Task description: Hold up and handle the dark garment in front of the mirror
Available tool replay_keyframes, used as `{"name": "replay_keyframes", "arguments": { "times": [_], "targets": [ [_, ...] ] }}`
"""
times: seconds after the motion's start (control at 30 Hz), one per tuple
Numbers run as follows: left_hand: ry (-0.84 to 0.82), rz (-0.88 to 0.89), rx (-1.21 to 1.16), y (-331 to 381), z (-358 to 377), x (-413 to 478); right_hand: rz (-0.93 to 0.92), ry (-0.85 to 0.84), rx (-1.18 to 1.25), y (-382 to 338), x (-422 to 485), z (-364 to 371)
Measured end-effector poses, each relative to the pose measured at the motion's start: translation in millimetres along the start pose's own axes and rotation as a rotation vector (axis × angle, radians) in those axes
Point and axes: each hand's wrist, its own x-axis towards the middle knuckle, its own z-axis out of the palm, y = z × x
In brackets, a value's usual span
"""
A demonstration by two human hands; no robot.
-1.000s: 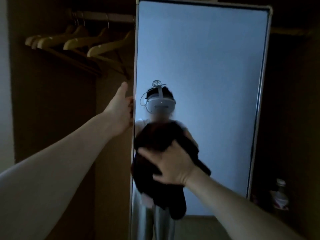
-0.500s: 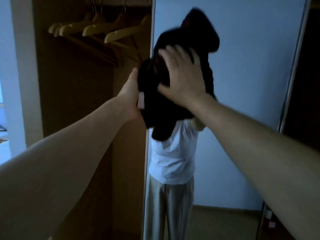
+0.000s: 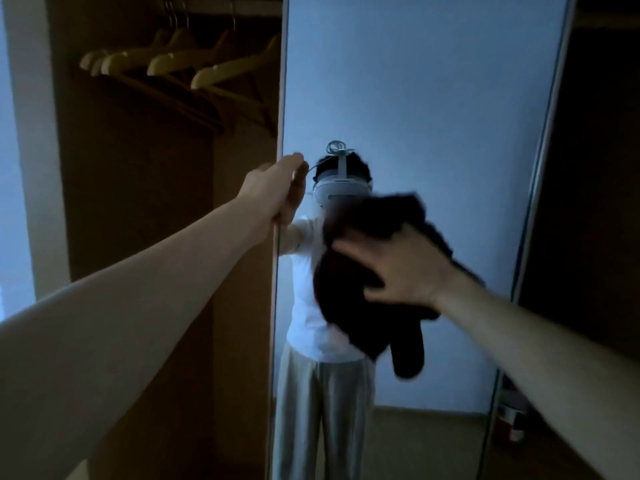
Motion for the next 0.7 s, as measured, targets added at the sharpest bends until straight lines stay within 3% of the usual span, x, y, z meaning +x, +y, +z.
{"name": "replay_keyframes", "arguments": {
  "times": [0.13,0.2,0.27,0.4,0.5,0.6,0.7],
  "targets": [
    [0.184,0.497,0.522,-1,29,-16,0.354,0.179,-0.071,80,22,-69],
    [0.113,0.795,0.714,2,61,-35,0.545,0.247,-0.008,97,22,-78],
    [0.002,0.965,0.889,0,94,-45,0.646,0.283,0.023,91,12,-71],
    [-0.172,0.946,1.313,-52,135,-49,0.703,0.214,0.144,40,-53,-24],
    [-0.251,0.999,1.448,-107,140,-64,0.742,0.116,0.181,1,-109,5],
    [-0.159,1.044,1.419,-122,153,-59,0.725,0.078,0.209,8,-123,1],
    [-0.05,1.11,1.462,-75,175,-41,0.741,0.121,0.218,48,-99,-29]
  ]
}}
